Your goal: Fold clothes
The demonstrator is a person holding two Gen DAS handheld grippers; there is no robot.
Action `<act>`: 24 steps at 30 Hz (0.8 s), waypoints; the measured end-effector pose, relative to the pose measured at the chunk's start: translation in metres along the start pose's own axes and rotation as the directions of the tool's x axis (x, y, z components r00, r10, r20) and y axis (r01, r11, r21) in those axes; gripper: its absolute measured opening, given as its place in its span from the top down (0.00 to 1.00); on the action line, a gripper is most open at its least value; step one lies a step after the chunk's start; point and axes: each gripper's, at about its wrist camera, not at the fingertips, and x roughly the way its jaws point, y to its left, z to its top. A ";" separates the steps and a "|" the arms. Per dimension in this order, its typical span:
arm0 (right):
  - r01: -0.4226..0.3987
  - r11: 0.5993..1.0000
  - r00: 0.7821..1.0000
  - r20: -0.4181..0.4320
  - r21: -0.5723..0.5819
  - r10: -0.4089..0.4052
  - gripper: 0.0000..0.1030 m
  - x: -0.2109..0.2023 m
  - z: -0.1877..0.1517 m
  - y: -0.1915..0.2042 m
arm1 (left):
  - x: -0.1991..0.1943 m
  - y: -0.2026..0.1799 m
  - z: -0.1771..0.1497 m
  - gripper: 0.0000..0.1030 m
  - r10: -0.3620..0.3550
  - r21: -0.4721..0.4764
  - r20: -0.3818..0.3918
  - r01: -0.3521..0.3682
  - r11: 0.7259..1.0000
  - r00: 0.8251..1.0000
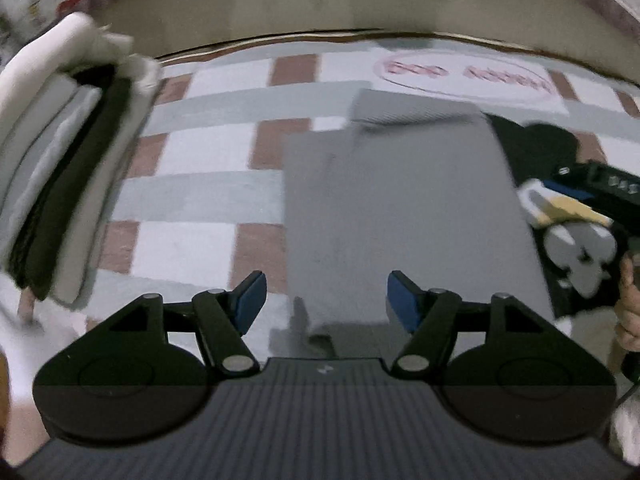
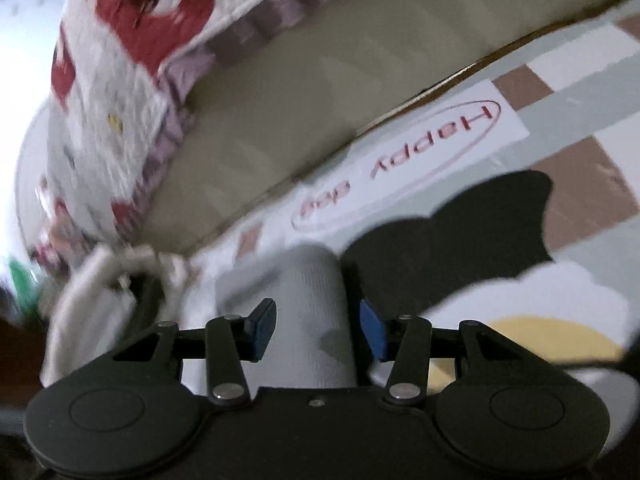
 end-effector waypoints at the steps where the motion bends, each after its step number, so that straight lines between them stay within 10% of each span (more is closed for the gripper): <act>1: 0.000 1.000 1.000 -0.013 0.014 0.000 0.48 -0.004 -0.005 -0.001 | 0.002 -0.004 0.000 0.35 -0.022 0.018 0.003 0.022 1.000 1.000; 7: -0.006 0.992 0.999 -0.046 0.130 0.012 0.46 -0.029 -0.039 -0.010 | 0.035 -0.010 0.000 0.29 -0.067 0.080 0.083 0.060 0.995 0.994; 14: 0.045 0.991 0.994 -0.105 0.128 -0.032 0.46 -0.011 -0.040 -0.021 | 0.087 0.051 -0.017 0.29 -0.137 -0.233 0.036 0.142 0.962 0.990; 19: 0.056 0.997 0.995 -0.088 0.044 -0.052 0.46 -0.013 -0.036 -0.014 | 0.115 0.068 -0.016 0.11 -0.387 -0.207 0.013 0.381 0.901 0.922; 24: -0.067 0.993 0.978 -0.191 0.094 0.084 0.46 0.012 -0.034 -0.018 | 0.108 0.049 -0.004 0.10 -0.342 -0.027 -0.061 0.341 0.940 0.938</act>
